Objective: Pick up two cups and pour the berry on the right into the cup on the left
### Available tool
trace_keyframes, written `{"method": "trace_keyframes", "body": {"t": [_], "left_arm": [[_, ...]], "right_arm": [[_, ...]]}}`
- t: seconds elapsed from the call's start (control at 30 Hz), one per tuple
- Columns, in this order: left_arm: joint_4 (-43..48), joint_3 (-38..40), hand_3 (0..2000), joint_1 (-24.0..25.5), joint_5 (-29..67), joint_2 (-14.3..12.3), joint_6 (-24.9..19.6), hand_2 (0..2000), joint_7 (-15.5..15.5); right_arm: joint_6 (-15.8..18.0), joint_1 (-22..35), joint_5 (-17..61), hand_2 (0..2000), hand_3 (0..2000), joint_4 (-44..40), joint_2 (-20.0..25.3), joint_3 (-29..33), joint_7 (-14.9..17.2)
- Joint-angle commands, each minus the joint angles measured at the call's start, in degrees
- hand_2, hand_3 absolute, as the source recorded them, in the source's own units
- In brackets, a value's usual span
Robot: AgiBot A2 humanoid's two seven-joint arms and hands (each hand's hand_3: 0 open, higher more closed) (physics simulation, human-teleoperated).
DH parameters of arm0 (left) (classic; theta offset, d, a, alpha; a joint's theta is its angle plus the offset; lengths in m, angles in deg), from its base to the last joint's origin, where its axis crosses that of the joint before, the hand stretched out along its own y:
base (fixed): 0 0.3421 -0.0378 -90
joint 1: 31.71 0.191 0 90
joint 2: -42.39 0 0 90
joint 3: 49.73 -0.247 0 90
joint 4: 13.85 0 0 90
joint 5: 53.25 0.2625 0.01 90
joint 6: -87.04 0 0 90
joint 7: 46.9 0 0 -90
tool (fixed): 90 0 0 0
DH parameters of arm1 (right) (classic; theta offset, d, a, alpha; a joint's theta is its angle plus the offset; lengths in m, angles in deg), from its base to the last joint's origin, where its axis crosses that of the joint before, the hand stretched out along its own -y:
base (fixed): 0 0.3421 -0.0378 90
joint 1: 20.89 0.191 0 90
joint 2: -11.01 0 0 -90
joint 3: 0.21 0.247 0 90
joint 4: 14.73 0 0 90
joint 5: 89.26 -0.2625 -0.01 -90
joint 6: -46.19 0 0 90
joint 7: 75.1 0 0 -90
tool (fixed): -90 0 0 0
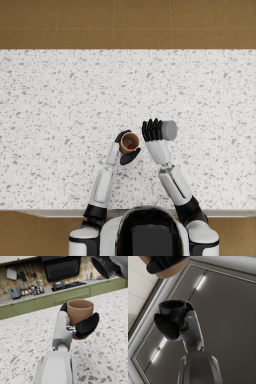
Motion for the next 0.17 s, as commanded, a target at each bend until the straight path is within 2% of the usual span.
{"method": "trace_keyframes", "body": {"t": [0.03, 0.17], "left_arm": [[0.00, 0.00, 1280, 0.00, 0.00, 0.00, 0.07, 2000, 0.00], [0.01, 0.01, 1280, 0.00, 0.00, 0.00, 0.07, 2000, 0.02]], "right_arm": [[0.02, 0.00, 0.00, 2000, 1280, 0.00, 0.00, 0.00, 0.00], [-0.01, 0.00, 0.00, 2000, 1280, 0.00, 0.00, 0.00, 0.00]]}}
